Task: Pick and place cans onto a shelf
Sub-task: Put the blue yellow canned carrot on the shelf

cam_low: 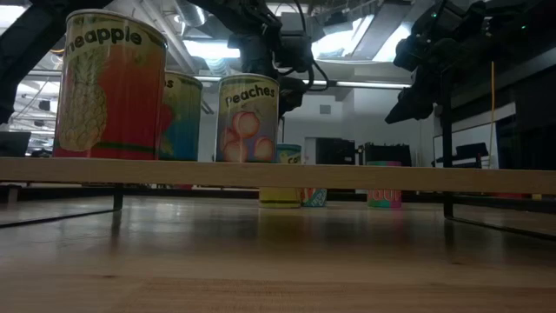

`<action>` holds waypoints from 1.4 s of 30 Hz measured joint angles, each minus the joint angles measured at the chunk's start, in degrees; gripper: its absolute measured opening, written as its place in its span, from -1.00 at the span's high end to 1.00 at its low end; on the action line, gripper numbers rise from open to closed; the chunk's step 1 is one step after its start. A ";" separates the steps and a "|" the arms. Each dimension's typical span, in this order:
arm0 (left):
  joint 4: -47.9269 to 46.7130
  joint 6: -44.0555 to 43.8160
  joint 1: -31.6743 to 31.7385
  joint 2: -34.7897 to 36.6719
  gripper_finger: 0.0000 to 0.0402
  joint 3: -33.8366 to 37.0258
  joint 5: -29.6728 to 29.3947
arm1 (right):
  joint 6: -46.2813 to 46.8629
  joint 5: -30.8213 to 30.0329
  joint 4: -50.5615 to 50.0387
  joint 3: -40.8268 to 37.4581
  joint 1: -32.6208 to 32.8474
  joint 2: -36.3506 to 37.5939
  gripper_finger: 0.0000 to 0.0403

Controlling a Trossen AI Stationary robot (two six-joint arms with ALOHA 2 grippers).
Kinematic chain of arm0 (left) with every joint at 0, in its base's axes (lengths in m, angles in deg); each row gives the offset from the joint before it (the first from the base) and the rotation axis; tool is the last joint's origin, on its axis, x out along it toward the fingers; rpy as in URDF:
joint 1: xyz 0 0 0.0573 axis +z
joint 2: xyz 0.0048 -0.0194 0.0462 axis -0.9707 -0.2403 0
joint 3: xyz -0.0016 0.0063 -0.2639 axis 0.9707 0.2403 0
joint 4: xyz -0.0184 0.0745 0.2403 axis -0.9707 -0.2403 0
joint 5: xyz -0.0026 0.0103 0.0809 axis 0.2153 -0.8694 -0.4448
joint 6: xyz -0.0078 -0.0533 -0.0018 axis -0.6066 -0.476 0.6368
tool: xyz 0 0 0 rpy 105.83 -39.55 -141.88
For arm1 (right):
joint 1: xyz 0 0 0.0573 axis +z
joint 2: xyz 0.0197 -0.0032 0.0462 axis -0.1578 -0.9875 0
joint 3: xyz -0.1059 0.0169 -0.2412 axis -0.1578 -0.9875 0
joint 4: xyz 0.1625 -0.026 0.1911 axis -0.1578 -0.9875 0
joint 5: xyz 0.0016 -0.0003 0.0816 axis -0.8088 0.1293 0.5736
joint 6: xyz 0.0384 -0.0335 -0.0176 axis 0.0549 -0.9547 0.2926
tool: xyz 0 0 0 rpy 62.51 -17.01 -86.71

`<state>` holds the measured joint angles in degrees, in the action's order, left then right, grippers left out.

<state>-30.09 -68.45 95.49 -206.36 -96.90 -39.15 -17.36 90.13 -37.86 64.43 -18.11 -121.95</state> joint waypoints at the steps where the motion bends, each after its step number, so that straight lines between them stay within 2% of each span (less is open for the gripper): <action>1: 0.02 0.19 0.00 0.00 0.92 0.00 0.01 | 0.00 0.02 0.00 0.00 0.02 -0.02 0.21; 8: 0.96 5.05 0.00 0.07 0.98 -0.06 0.05 | -0.01 0.01 0.02 0.00 0.01 -0.02 0.21; 12: 0.06 8.94 -0.19 0.07 0.99 -2.82 0.55 | -0.01 0.00 0.02 0.00 0.02 0.00 0.21; 22: -1.60 18.40 -3.35 0.18 1.00 -13.61 11.38 | -0.02 0.00 0.04 0.00 0.00 -0.01 0.21; 26: -1.69 20.92 -6.14 0.20 1.00 -17.71 13.48 | -0.04 0.00 0.06 0.00 0.00 0.00 0.21; 31: -1.86 22.75 -10.13 0.22 1.00 -21.46 13.71 | -0.04 0.00 0.09 0.00 0.00 -0.02 0.21; 36: -2.75 24.65 -13.96 0.22 1.00 -21.68 13.24 | -0.04 0.00 0.09 0.00 0.01 -0.01 0.21; 42: -4.48 27.32 -17.01 -0.35 1.00 -21.68 9.20 | -0.04 0.00 0.11 0.00 0.00 -0.01 0.21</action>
<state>-34.57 -41.13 78.48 -206.71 -118.58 -29.95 -17.40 90.13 -37.75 64.43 -18.12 -121.96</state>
